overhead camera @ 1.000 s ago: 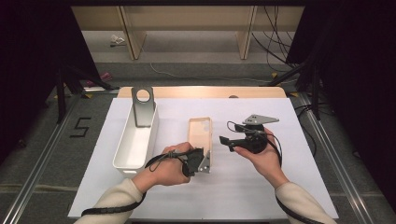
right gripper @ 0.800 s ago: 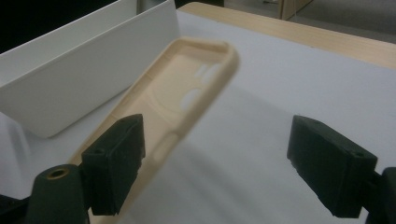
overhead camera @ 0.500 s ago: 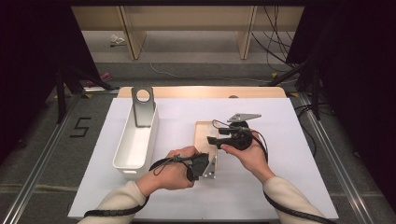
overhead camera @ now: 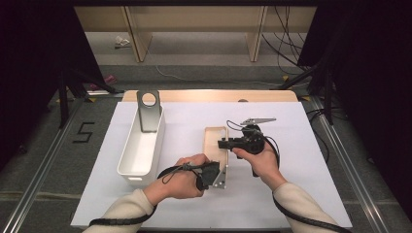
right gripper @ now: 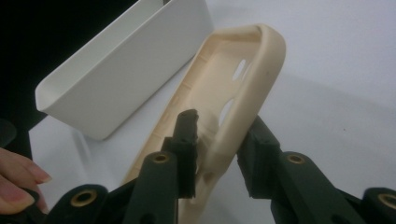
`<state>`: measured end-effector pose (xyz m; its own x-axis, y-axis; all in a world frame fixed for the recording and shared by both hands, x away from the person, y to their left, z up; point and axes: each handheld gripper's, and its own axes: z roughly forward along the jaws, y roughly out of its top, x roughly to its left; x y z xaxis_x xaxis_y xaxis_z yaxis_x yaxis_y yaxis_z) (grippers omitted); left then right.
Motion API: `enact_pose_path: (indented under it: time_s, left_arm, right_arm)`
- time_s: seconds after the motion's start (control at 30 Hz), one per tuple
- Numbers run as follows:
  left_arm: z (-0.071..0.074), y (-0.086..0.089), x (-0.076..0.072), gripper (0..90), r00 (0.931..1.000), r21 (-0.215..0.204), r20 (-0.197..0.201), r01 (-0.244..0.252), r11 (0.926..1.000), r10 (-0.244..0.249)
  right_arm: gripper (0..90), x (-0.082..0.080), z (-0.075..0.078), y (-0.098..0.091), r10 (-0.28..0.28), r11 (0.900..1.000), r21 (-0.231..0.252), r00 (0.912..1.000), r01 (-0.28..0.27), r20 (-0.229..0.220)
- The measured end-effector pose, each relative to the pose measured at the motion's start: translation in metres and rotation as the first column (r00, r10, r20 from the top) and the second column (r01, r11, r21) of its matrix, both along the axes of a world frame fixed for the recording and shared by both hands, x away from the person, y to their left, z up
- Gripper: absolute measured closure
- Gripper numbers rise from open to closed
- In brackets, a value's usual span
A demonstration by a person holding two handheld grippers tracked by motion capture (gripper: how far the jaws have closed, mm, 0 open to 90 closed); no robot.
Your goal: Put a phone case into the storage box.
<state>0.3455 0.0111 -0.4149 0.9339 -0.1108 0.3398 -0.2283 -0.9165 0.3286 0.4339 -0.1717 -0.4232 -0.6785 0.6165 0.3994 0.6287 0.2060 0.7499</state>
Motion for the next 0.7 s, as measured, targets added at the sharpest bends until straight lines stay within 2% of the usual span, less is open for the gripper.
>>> enact_pose_path:
  time_s: [0.13, 0.3, 0.43, 0.5, 0.57, 0.6, 0.67, 0.7]
  left_arm:
    - [-0.001, 0.000, 0.001, 87.5, 1.0000, -0.003, 0.004, 0.001, 1.0000, -0.001]
    - [-0.003, 0.000, 0.001, 87.5, 1.0000, -0.022, 0.005, -0.005, 0.9998, 0.005]
    - [-0.003, 0.001, 0.003, 87.1, 0.9997, -0.032, 0.024, -0.004, 0.9995, 0.005]
    - [-0.005, 0.001, 0.003, 85.9, 0.9997, -0.072, 0.016, -0.016, 0.9973, 0.017]
    - [-0.003, 0.002, 0.002, 80.6, 0.9998, -0.121, 0.004, -0.018, 0.9924, 0.019]
    - [-0.002, 0.003, 0.001, 76.1, 0.9997, -0.139, -0.008, -0.022, 0.9900, 0.021]
    - [0.001, 0.003, 0.000, 66.2, 0.9990, -0.177, -0.030, -0.039, 0.9834, 0.034]
    - [0.002, 0.003, -0.001, 61.3, 0.9989, -0.196, -0.029, -0.041, 0.9798, 0.036]
  right_arm:
    - [75.0, -0.001, 0.003, -0.001, -0.004, 0.9994, 0.035, 0.9998, 0.005, -0.020]
    - [78.2, -0.005, 0.007, -0.001, -0.003, 0.9986, 0.053, 0.9998, 0.004, -0.018]
    - [80.5, -0.007, 0.012, -0.002, 0.001, 0.9941, 0.109, 0.9993, 0.003, -0.037]
    - [80.7, -0.008, 0.015, -0.003, 0.000, 0.9915, 0.130, 0.9996, 0.004, -0.029]
    - [80.7, -0.010, 0.019, -0.003, 0.002, 0.9912, 0.132, 0.9999, 0.000, -0.016]
    - [80.8, -0.010, 0.020, -0.003, -0.004, 0.9920, 0.126, 1.0000, 0.004, -0.001]
    - [80.8, -0.010, 0.020, -0.005, -0.006, 0.9906, 0.137, 1.0000, 0.007, -0.004]
    - [80.8, -0.010, 0.021, -0.006, -0.014, 0.9908, 0.134, 0.9999, 0.013, 0.003]
